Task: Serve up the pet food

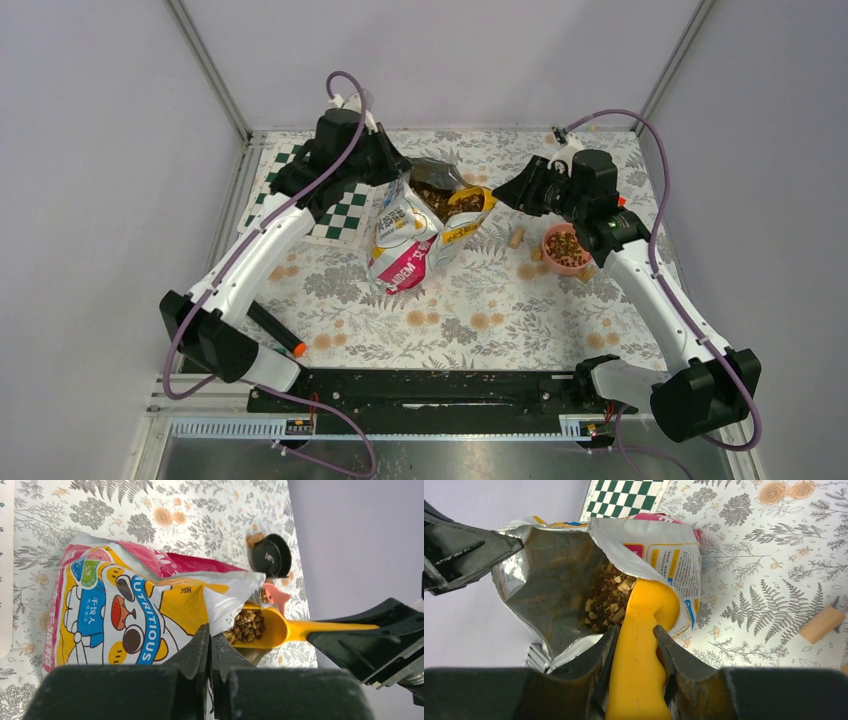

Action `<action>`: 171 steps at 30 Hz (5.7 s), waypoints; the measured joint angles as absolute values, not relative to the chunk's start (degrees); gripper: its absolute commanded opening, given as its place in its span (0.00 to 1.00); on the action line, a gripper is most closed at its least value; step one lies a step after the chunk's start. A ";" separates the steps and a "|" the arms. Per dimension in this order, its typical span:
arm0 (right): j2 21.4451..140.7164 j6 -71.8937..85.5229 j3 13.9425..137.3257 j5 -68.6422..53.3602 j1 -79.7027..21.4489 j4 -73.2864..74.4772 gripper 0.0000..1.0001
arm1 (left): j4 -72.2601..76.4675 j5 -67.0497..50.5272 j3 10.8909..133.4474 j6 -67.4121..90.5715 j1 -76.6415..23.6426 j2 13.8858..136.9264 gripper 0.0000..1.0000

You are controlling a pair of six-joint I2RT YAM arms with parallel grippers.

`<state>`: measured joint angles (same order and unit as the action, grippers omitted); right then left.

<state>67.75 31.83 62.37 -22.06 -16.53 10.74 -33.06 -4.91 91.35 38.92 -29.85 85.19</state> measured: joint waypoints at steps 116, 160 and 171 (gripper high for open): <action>60.16 61.12 32.97 -6.76 27.44 -14.55 0.00 | -22.48 -24.08 67.26 34.46 -15.38 68.36 0.00; 65.73 30.28 60.29 13.54 10.24 13.19 0.00 | -23.35 -24.91 68.45 34.98 -15.27 68.77 0.00; 59.37 47.35 56.47 -27.51 4.14 -5.74 0.00 | -28.62 -24.64 75.16 34.52 -15.22 71.81 0.00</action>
